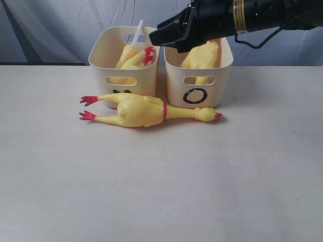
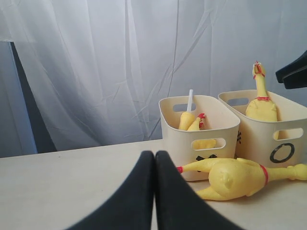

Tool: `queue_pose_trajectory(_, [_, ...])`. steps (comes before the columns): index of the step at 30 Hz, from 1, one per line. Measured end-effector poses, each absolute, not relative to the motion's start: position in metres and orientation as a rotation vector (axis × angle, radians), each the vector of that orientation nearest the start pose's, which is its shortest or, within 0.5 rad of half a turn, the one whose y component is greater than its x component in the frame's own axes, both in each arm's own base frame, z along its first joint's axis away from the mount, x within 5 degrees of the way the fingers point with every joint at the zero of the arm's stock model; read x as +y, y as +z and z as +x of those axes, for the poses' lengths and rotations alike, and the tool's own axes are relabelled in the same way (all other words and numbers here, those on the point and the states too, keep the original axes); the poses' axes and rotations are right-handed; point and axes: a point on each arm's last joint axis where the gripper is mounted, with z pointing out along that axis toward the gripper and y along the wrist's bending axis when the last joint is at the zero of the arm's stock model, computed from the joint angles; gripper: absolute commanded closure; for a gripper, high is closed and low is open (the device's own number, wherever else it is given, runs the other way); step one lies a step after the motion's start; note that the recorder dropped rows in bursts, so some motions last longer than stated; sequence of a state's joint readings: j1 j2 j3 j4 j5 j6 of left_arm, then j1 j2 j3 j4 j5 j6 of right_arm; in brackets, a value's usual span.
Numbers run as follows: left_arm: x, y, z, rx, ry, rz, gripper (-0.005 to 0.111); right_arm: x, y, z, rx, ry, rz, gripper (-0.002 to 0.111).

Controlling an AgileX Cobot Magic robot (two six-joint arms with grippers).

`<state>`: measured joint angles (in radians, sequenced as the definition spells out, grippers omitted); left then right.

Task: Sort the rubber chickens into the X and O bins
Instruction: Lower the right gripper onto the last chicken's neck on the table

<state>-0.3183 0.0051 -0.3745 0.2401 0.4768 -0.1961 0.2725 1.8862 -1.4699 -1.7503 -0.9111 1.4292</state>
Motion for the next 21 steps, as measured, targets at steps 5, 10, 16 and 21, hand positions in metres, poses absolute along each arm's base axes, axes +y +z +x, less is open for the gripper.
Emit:
queue_pose_trajectory(5, [0.002,0.292,0.026,1.571,-0.149,0.18,0.107,0.181,0.284,0.367,1.641,0.793,-1.18,0.068])
queue_pose_trajectory(10, [0.002,0.292,0.026,1.571,-0.149,0.18,0.107,0.183,0.279,0.349,1.637,0.624,-1.213,0.068])
queue_pose_trajectory(16, [0.002,0.292,0.026,1.571,-0.149,0.18,0.107,0.183,0.265,0.325,1.637,0.423,-1.283,0.068])
queue_pose_trajectory(21, [0.002,0.292,0.026,1.571,-0.149,0.18,0.107,0.183,0.239,0.315,1.68,0.228,-1.342,0.068])
